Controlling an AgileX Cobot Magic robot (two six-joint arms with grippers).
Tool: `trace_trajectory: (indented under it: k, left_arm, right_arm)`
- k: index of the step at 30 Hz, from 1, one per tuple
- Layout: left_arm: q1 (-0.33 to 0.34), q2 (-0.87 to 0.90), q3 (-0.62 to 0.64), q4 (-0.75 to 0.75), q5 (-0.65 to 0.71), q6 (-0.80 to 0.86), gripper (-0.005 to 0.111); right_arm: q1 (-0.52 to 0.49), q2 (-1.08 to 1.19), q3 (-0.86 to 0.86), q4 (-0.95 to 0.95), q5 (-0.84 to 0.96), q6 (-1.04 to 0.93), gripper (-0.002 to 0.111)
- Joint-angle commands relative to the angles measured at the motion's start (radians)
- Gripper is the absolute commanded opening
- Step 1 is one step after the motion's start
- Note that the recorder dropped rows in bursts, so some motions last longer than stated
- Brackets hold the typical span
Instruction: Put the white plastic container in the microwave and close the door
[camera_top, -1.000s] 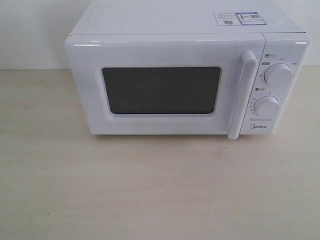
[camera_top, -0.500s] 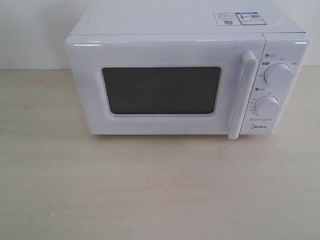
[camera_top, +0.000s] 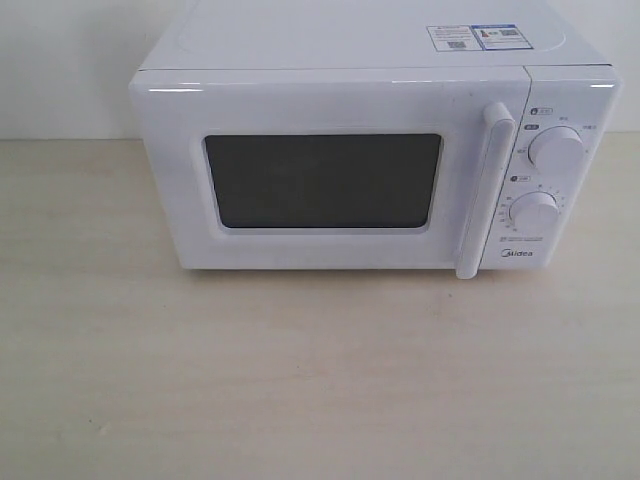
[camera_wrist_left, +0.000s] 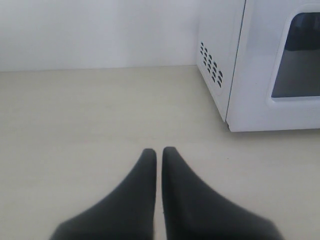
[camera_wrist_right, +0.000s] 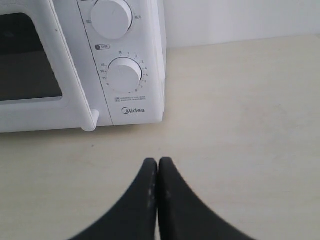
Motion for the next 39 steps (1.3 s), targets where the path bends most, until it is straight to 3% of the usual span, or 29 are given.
trace_trajectory:
  k: [1,21,31,39]
  left_arm:
    - [-0.003,-0.002,0.004,-0.008,0.001,0.004,0.004]
    - [-0.003,-0.002,0.004,-0.008,0.001,0.004,0.004]
    - [-0.003,-0.002,0.004,-0.008,0.001,0.004,0.004]
    - [-0.003,-0.002,0.004,-0.008,0.001,0.004,0.004]
  right_arm:
    - [-0.002,-0.004,0.005,0.002,-0.002,-0.007,0.000]
    - [0.000,-0.004,0.005,0.010,-0.002,0.069,0.000]
    - [0.070,-0.004,0.005,0.010,-0.001,-0.021,0.000]
    - [0.067,-0.004,0.005,0.010,-0.001,-0.151,0.000]
